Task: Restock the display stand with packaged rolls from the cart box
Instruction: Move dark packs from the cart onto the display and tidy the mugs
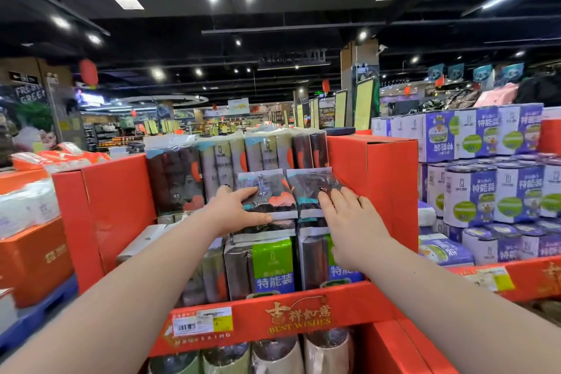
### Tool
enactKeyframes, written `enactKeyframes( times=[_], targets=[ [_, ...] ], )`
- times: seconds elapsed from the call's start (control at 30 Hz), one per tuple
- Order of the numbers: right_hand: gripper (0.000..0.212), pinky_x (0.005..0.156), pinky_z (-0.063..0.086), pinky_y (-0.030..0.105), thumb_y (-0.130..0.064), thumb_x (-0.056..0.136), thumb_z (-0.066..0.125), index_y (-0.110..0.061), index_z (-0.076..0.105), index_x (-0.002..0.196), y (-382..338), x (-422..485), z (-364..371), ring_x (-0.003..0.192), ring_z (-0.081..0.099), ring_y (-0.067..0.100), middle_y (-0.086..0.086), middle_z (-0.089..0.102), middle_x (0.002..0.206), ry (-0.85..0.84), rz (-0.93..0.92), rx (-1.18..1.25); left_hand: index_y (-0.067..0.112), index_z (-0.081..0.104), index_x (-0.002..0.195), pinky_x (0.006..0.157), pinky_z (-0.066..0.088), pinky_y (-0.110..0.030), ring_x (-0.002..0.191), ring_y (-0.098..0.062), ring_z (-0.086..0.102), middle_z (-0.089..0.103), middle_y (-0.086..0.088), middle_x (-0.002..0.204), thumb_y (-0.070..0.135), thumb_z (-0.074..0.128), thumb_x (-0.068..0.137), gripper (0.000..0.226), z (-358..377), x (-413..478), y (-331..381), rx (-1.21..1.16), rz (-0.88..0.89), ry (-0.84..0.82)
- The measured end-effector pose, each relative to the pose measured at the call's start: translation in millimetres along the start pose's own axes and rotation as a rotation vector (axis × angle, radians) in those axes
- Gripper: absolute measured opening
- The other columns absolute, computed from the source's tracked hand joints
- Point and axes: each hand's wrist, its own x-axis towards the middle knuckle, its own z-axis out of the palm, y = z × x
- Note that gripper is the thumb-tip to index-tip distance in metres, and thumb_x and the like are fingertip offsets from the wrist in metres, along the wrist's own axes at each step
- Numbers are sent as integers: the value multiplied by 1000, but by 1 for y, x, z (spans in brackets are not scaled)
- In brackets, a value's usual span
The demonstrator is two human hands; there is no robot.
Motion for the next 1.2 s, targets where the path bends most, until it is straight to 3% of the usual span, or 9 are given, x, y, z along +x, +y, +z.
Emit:
enactKeyframes(
  times=[0.23, 0.37, 0.6, 0.77, 0.9, 1.2],
  targets=[
    [93, 115, 21, 45, -31, 85, 57, -6, -5, 150, -2, -1, 0, 145, 7, 35, 17, 3, 157, -16, 6, 11, 32, 18, 150, 99, 44, -39, 129, -29, 47, 40, -6, 148, 62, 67, 74, 95, 16, -21, 8, -32, -34, 232],
    [88, 116, 17, 44, -35, 90, 50, -7, -7, 150, 0, -4, 0, 147, 3, 32, 15, -4, 159, 19, 20, 95, 28, 5, 153, 102, 42, -42, 135, -28, 38, 29, -8, 153, 53, 63, 84, 94, 34, -46, 11, -162, -73, 341],
    [78, 118, 11, 47, -37, 92, 46, -18, 1, 152, -34, -38, -1, 148, -4, 29, 11, -9, 160, 33, -10, 226, 20, 18, 151, 108, 35, -41, 138, -26, 32, 32, -5, 151, 51, 55, 88, 79, 37, -118, -30, 178, -48, 316],
    [64, 118, 10, 50, -38, 94, 44, -26, 15, 150, -106, -82, -12, 149, 1, 25, 1, 3, 161, -104, -217, 295, 20, 28, 146, 105, 37, -41, 130, -28, 39, 41, -5, 142, 53, 53, 86, 73, 28, -192, -89, 308, -138, 321],
    [63, 117, 13, 46, -40, 94, 42, -25, 17, 150, -185, -113, -38, 147, 12, 24, -2, 16, 159, -105, -386, 315, 21, 29, 146, 105, 37, -38, 131, -25, 40, 42, -5, 143, 54, 53, 87, 72, 20, -274, -148, 281, -242, 298],
    [51, 113, 21, 42, -34, 92, 45, -27, 34, 141, -368, -229, -92, 138, 30, 19, -5, 39, 146, -156, -698, 496, 23, 33, 141, 99, 44, -39, 125, -24, 43, 46, 0, 133, 53, 51, 87, 64, 35, -535, -275, 293, -678, 77]
  ],
)
